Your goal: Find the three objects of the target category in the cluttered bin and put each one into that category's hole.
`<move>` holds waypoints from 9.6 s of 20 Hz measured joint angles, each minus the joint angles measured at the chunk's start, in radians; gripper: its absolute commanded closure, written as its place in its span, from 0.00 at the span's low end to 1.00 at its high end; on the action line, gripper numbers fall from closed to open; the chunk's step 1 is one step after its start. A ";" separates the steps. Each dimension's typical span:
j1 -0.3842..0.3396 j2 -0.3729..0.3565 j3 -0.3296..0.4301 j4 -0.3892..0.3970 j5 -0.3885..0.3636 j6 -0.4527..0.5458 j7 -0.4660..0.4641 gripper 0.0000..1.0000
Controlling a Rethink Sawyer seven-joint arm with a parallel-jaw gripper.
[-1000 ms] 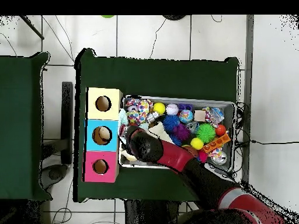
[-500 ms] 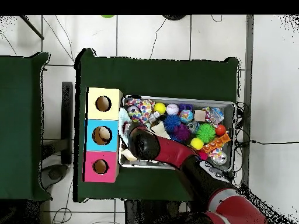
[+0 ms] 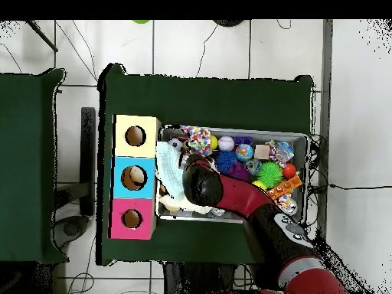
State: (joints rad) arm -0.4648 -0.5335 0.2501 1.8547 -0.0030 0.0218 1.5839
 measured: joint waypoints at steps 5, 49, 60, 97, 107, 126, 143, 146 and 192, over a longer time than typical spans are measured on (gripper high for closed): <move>0.001 -0.012 -0.010 -0.027 0.000 0.023 0.000 0.00; -0.146 -0.114 -0.051 -0.251 -0.038 0.497 0.000 0.00; -0.181 -0.051 -0.052 -0.328 -0.126 0.443 0.000 0.00; -0.180 0.019 -0.051 -0.377 -0.174 0.479 0.000 0.00; -0.177 0.012 -0.053 -0.358 -0.174 0.525 0.000 0.00; -0.191 -0.022 -0.076 -0.325 -0.230 0.533 0.000 0.00; -0.246 -0.034 -0.080 -0.269 -0.276 0.532 0.000 0.00; -0.257 -0.041 -0.073 -0.253 -0.277 0.519 0.000 0.00; -0.231 0.021 -0.053 -0.216 -0.277 0.315 0.000 0.00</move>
State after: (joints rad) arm -0.6955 -0.5124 0.1976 1.6390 -0.2802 0.3366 1.5839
